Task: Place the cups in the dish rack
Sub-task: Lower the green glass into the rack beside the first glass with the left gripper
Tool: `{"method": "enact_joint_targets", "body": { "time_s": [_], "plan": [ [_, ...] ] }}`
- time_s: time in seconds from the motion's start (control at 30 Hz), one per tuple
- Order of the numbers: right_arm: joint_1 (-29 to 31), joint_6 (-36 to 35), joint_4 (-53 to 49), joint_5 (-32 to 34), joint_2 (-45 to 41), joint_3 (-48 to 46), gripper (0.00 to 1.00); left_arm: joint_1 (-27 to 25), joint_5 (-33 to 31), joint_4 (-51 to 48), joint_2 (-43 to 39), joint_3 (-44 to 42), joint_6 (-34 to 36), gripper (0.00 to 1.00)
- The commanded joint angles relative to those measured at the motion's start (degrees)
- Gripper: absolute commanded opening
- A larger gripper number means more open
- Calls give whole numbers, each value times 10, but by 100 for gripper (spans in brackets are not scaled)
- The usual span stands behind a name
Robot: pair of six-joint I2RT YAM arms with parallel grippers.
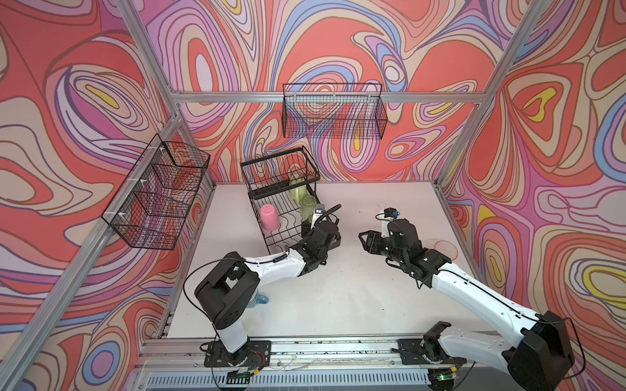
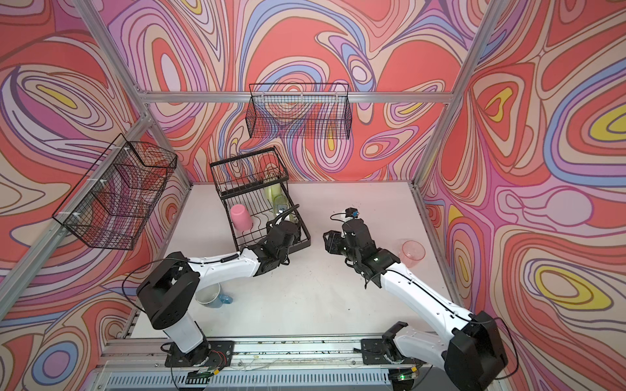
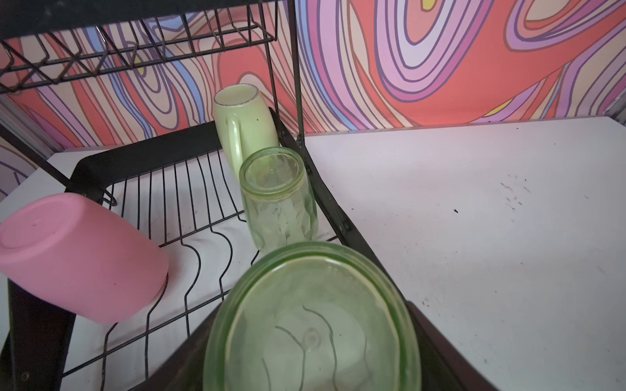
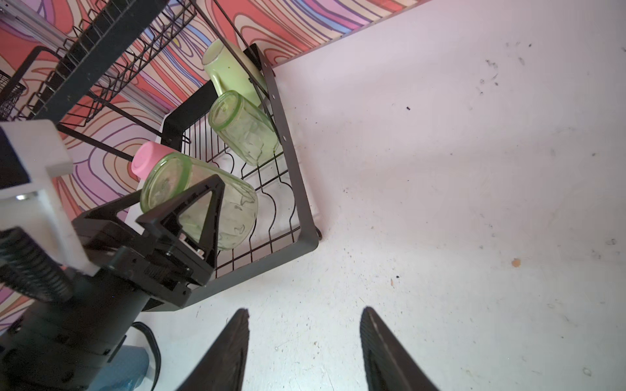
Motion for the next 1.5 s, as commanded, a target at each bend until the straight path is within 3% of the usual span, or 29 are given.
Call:
{"method": "enact_joint_targets", "body": {
  "time_s": [0.0, 0.63, 1.47],
  "plan": [
    [-12, -5, -10, 3, -13, -6, 56, 6, -19, 69, 19, -1, 25, 62],
    [-48, -24, -1, -5, -5, -7, 60, 59, 12, 95, 115, 41, -6, 63],
    [-72, -40, -11, -8, -9, -16, 61, 72, 42, 56, 178, 112, -66, 66]
  ]
}}
